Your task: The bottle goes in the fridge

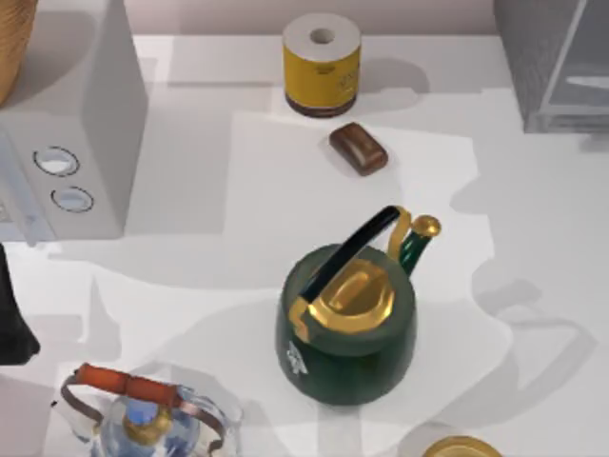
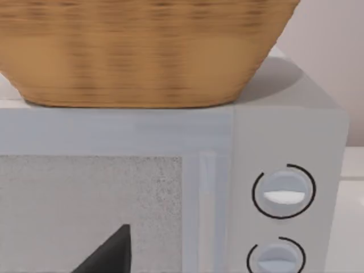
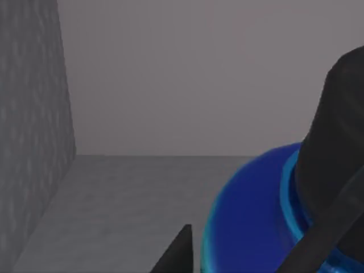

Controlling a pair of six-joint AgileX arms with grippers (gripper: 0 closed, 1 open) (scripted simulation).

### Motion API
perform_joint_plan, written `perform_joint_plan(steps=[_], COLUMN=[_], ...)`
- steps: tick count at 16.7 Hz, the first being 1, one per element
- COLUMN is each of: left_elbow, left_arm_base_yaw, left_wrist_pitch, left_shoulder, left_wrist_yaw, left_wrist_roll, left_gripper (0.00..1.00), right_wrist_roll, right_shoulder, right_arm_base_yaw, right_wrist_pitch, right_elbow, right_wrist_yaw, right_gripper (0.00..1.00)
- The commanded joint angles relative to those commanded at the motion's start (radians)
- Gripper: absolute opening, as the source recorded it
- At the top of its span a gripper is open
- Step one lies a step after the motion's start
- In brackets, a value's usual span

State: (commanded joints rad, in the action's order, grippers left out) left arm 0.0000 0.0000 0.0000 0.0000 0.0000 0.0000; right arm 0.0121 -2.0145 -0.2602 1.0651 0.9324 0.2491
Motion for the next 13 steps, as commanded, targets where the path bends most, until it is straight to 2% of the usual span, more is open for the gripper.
perform_joint_plan(steps=[4, 9, 13], left_elbow=[0.0, 0.0, 0.0], left_arm_base_yaw=[0.0, 0.0, 0.0], left_wrist_pitch=[0.0, 0.0, 0.0], left_shoulder=[0.0, 0.0, 0.0], left_wrist_yaw=[0.0, 0.0, 0.0], left_wrist_roll=[0.0, 0.0, 0.0], left_gripper=[1.0, 1.0, 1.0], right_wrist_roll=[0.0, 0.002, 0.0], right_shoulder=[-0.097, -0.098, -0.152], right_arm_base_yaw=[-0.02, -0.014, 0.002], right_wrist_pitch=[0.058, 0.055, 0.011], right_elbow=[0.051, 0.048, 0.14], right_wrist_yaw=[0.006, 0.006, 0.005], right_gripper=[0.01, 0.01, 0.01])
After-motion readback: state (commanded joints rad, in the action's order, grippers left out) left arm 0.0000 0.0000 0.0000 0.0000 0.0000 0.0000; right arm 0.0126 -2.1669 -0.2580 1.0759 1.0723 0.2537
